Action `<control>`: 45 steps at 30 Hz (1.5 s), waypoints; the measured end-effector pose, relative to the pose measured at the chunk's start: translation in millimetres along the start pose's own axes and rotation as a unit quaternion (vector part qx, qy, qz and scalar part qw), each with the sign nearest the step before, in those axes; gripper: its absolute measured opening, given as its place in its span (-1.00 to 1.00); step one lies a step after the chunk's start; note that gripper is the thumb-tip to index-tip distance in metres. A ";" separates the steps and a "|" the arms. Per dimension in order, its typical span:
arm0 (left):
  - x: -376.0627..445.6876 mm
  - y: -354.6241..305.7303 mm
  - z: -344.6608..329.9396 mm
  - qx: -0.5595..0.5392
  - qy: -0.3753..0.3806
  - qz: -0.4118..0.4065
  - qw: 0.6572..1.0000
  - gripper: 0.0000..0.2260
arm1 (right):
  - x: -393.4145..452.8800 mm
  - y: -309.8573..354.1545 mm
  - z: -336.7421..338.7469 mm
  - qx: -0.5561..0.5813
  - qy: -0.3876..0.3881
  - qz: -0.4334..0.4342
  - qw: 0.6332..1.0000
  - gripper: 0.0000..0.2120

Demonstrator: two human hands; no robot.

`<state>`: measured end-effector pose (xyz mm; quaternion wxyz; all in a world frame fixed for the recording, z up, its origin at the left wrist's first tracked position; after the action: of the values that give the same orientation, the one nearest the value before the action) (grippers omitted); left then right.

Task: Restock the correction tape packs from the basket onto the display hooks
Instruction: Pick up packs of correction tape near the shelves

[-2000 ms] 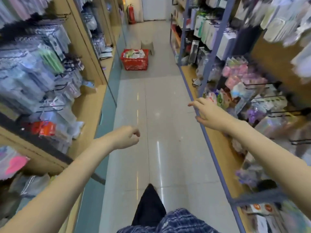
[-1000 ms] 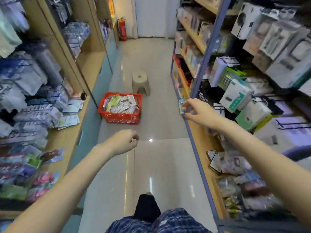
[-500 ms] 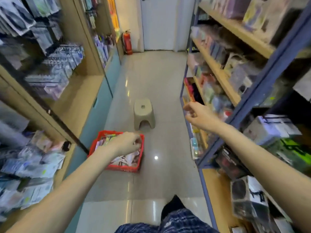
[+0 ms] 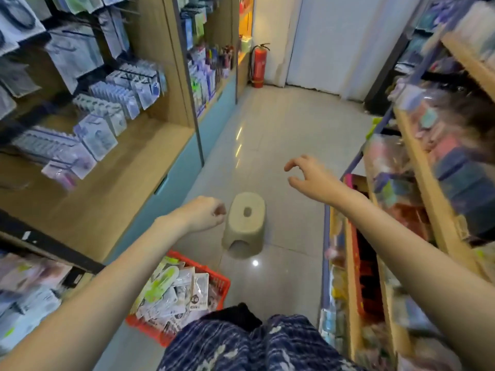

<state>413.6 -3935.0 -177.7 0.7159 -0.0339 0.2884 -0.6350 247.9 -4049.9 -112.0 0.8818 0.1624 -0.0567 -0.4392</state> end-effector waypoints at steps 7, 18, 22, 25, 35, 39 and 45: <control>116.2 48.5 98.4 -0.073 -0.109 0.097 0.987 -0.79 | 194.5 -29.4 30.2 -0.007 0.018 0.072 0.997 -0.75; 111.4 132.2 153.2 -0.174 -0.473 0.326 0.800 -0.81 | 385.6 39.2 -7.6 -0.122 0.142 0.503 0.844 -0.79; 109.4 158.9 163.5 -0.185 -0.521 0.370 0.747 -0.81 | 439.4 88.5 -16.4 -0.040 0.131 0.522 0.842 -0.80; 122.2 191.1 184.4 -0.219 -0.567 0.371 0.702 -0.80 | 462.5 124.1 -32.7 0.016 0.134 0.513 0.847 -0.81; 167.2 303.0 282.3 -0.168 -0.568 0.308 0.745 -0.80 | 547.4 238.9 -83.5 0.106 0.128 0.446 0.879 -0.80; 155.3 349.5 281.8 -0.167 -0.599 0.366 0.693 -0.80 | 590.5 275.6 -113.5 0.108 0.134 0.457 0.873 -0.79; 191.7 406.1 235.0 -0.106 -0.645 0.409 0.636 -0.79 | 644.2 297.2 -192.1 0.151 0.122 0.542 0.818 -0.78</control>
<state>887.2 -4110.0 -221.6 0.8978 -0.3892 -0.1974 -0.0585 910.8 -4348.4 -220.2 0.9413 0.2889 -0.0936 0.1472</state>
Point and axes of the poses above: each hand's wrist, its own x-axis towards the middle knuckle, its own z-axis out of the back of the hand, y = z × x, the point moved 8 cm from there along x, towards the middle knuckle, and after that the axes turned 6 degrees about -x, right-handed, at the moved point
